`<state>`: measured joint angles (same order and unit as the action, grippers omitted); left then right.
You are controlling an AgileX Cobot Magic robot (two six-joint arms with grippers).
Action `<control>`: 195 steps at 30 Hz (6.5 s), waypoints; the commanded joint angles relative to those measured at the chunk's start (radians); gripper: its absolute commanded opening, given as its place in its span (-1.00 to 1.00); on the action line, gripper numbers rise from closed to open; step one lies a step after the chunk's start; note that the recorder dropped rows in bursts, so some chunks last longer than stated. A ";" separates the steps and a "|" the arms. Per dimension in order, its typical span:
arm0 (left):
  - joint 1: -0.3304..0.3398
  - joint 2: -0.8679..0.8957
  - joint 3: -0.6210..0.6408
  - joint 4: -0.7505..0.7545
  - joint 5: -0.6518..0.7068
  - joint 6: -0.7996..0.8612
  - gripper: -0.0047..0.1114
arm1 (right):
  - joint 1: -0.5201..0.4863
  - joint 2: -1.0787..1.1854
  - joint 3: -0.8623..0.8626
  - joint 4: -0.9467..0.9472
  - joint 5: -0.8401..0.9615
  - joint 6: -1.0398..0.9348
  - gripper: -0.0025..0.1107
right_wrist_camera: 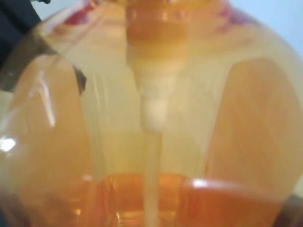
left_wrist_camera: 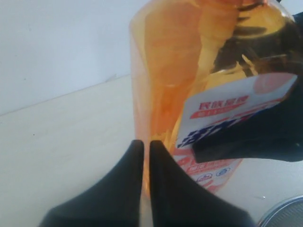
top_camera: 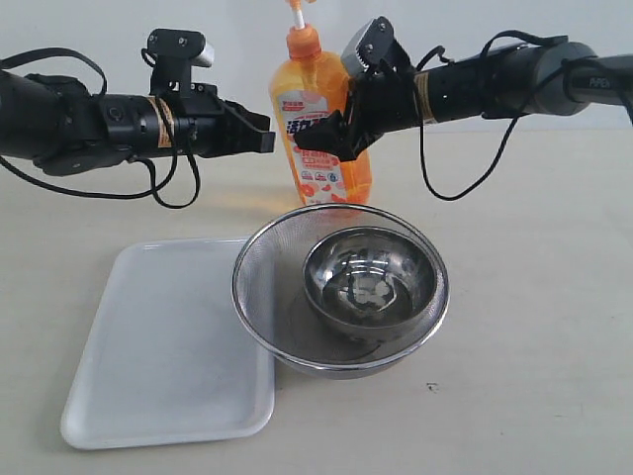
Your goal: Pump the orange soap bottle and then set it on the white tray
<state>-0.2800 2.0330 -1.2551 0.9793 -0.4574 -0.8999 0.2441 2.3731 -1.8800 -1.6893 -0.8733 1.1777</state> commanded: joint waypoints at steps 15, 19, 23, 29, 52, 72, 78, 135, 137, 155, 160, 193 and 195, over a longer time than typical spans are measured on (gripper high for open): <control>-0.009 -0.108 0.047 0.005 0.144 0.020 -0.84 | -0.005 -0.120 -0.006 0.027 0.058 -0.045 -0.96; -0.009 -0.141 0.080 0.005 0.144 0.029 -0.84 | -0.016 -0.132 -0.006 0.023 0.058 -0.026 -0.96; -0.009 -0.176 0.106 0.005 0.150 0.033 -0.84 | -0.044 -0.142 -0.006 0.006 0.043 0.003 -0.96; -0.009 -0.231 0.141 -0.036 0.171 0.084 -0.84 | -0.087 -0.171 -0.004 -0.027 -0.002 0.036 -0.96; -0.009 -0.561 0.283 -0.523 0.221 0.627 -0.84 | -0.166 -0.207 -0.004 -0.055 -0.071 0.136 -0.96; 0.044 -0.805 0.296 -0.610 0.344 0.734 -0.84 | -0.327 -0.211 -0.004 -0.055 -0.163 0.204 -0.96; 0.062 -0.858 0.305 -0.610 0.357 0.737 -0.84 | -0.369 -0.217 -0.004 -0.055 -0.128 0.228 -0.96; 0.084 -1.055 0.441 -0.605 0.387 0.688 -0.84 | -0.341 -0.786 1.093 0.427 0.080 -0.532 -0.96; 0.084 -1.055 0.441 -0.605 0.396 0.678 -0.84 | -0.304 -0.786 1.093 0.421 0.114 -0.532 -0.96; -0.041 -1.055 0.441 -0.605 0.452 0.666 -0.84 | -0.153 -0.785 1.093 0.497 0.330 -0.642 -0.96; -0.147 -1.055 0.441 -0.605 0.399 0.666 -0.84 | -0.153 -0.767 1.093 0.497 0.313 -0.664 -0.96; -0.518 -0.639 0.174 -0.595 0.290 0.624 -0.84 | -0.153 -0.703 1.093 0.554 0.272 -0.775 -0.96; -0.531 -0.612 0.150 -0.595 0.290 0.624 -0.84 | -0.153 -0.703 1.093 0.554 0.272 -0.775 -0.96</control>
<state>-0.7874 1.3897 -1.0727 0.3846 -0.1590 -0.2667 0.0902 1.6821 -0.7788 -1.1682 -0.5586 0.4195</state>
